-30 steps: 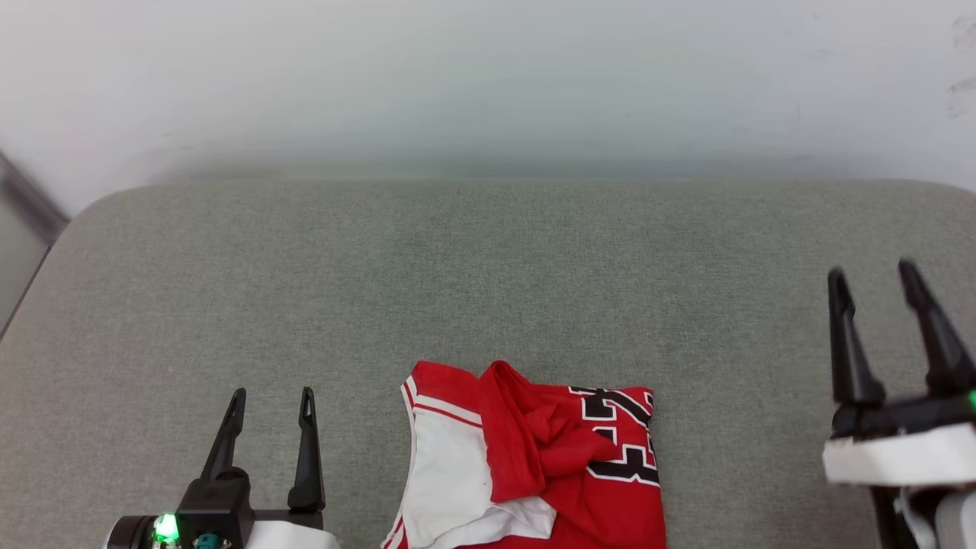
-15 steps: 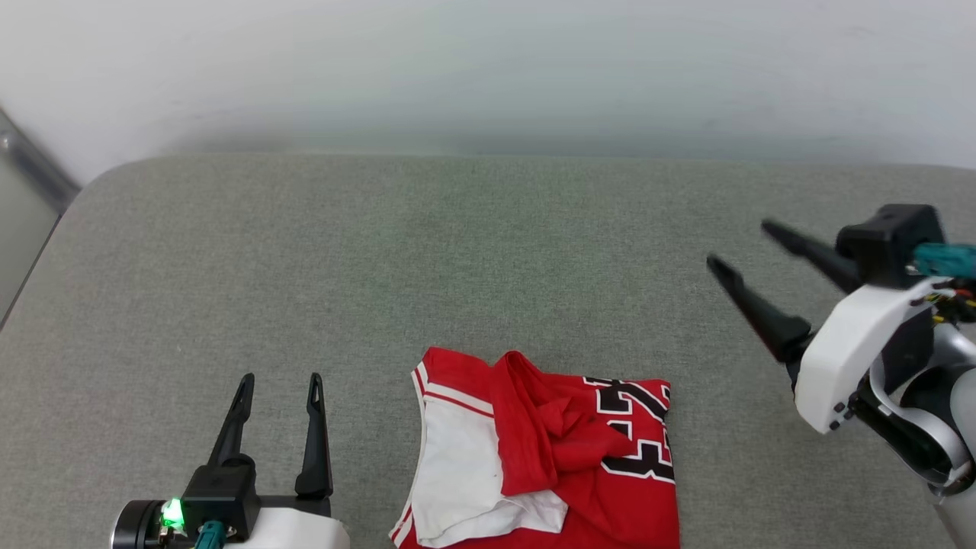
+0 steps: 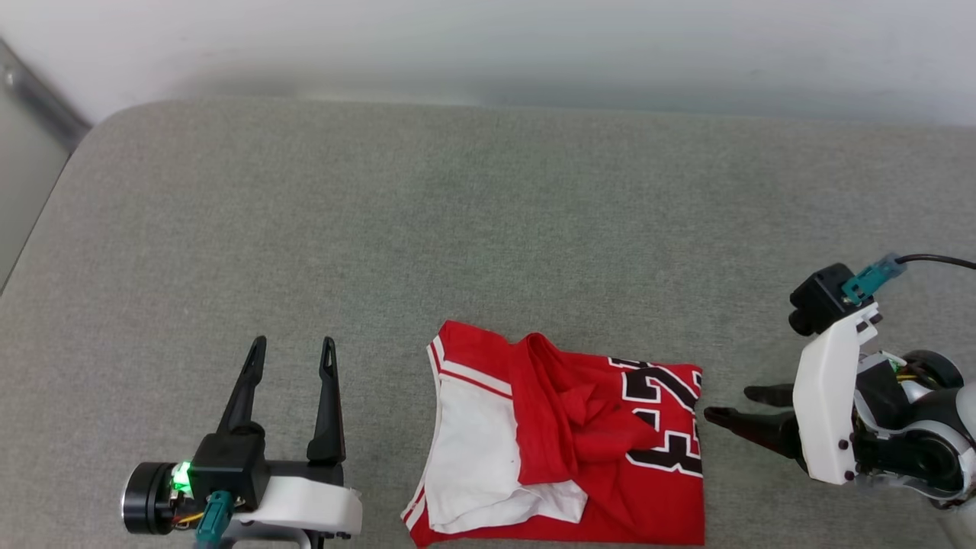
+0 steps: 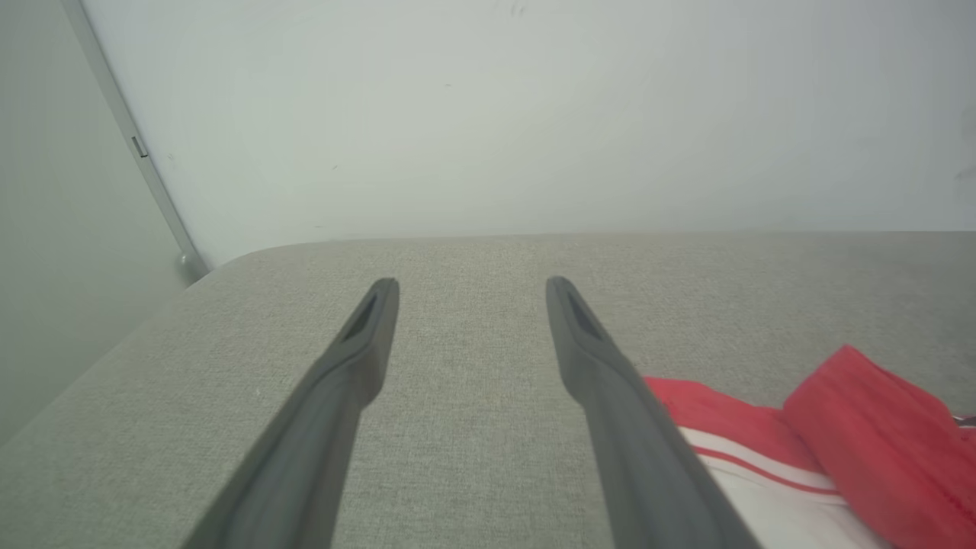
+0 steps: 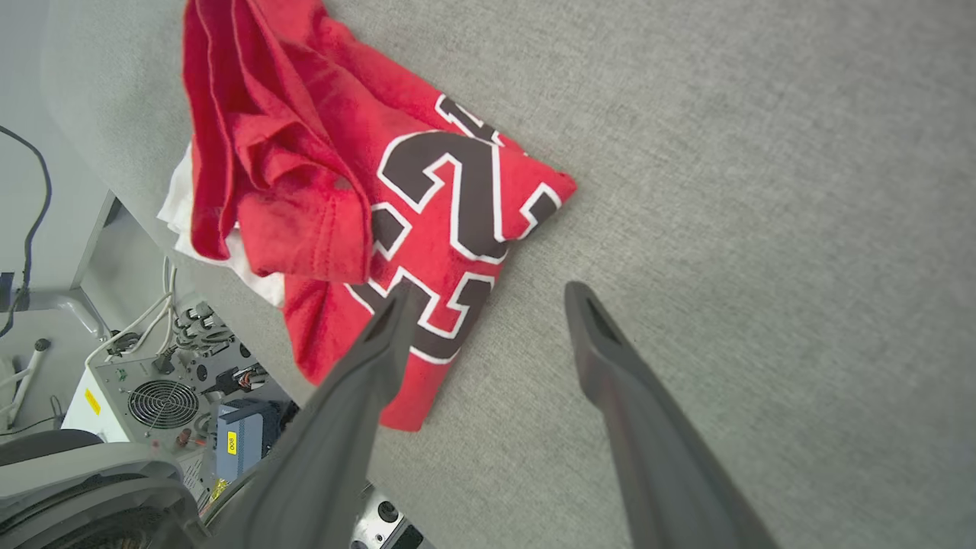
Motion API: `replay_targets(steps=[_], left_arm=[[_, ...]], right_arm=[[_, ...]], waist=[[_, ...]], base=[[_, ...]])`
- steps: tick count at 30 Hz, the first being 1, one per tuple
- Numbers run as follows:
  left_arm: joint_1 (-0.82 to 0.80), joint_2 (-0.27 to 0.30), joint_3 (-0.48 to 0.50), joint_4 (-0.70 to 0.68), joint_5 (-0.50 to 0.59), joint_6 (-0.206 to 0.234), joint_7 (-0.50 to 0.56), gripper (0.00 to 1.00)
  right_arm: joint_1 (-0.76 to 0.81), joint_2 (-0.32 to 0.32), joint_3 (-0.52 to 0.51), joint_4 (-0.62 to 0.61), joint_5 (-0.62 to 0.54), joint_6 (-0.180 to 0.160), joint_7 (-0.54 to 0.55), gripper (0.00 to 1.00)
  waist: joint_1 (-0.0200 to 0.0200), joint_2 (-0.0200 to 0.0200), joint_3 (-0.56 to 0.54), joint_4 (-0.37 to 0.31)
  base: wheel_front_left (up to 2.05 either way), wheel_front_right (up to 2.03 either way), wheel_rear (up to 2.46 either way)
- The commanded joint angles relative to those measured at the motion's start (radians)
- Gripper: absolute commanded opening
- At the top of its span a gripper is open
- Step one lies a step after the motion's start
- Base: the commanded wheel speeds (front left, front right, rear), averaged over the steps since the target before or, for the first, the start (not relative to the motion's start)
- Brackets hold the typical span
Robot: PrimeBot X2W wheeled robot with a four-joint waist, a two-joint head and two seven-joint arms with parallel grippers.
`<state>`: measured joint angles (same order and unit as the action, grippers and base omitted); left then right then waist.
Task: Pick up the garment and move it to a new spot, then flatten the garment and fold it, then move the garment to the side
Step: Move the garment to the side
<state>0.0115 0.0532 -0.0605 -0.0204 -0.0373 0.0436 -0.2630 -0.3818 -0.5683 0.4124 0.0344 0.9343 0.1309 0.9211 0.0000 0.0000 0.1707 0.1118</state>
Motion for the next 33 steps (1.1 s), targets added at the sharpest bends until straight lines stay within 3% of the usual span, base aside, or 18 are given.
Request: replay_targets(steps=[1, 17, 18, 19, 28, 33], left_arm=[[-0.015, -0.001, -0.003, 0.000, 0.000, -0.004, -0.002, 1.00], [-0.094, -0.003, -0.032, 0.012, -0.013, 0.006, -0.002, 1.00], [-0.095, -0.004, -0.033, 0.013, -0.014, 0.008, -0.002, 1.00], [-0.096, -0.004, -0.034, 0.015, -0.016, 0.009, -0.002, 1.00], [-0.051, -0.003, -0.022, 0.022, -0.022, 0.020, -0.002, 1.00], [-0.017, -0.003, -0.007, 0.019, -0.027, 0.027, -0.002, 1.00]], right_arm=[[0.010, 0.005, 0.004, 0.008, 0.004, 0.000, 0.005, 1.00], [0.049, 0.091, 0.154, 0.178, 0.008, -0.001, -0.077, 1.00], [0.046, 0.092, 0.162, 0.183, 0.006, -0.001, -0.091, 0.45], [0.041, 0.092, 0.168, 0.185, 0.007, -0.001, -0.103, 0.00], [-0.054, 0.047, 0.175, 0.125, 0.061, 0.000, -0.199, 0.00], [-0.100, -0.019, 0.201, 0.039, 0.059, 0.000, -0.215, 0.00]], waist=[[0.0000, 0.0000, 0.025, 0.016], [0.0000, 0.0000, 0.126, 0.081], [0.0000, 0.0000, 0.125, 0.082], [0.0000, 0.0000, 0.123, 0.083], [0.0000, 0.0000, 0.039, 0.054], [0.0000, 0.0000, -0.018, 0.004]], base=[[0.00, 0.00, 0.00], [0.00, 0.00, 0.00], [0.00, 0.00, 0.00], [0.00, 0.00, 0.00], [0.00, 0.00, 0.00], [0.00, 0.00, 0.00]])
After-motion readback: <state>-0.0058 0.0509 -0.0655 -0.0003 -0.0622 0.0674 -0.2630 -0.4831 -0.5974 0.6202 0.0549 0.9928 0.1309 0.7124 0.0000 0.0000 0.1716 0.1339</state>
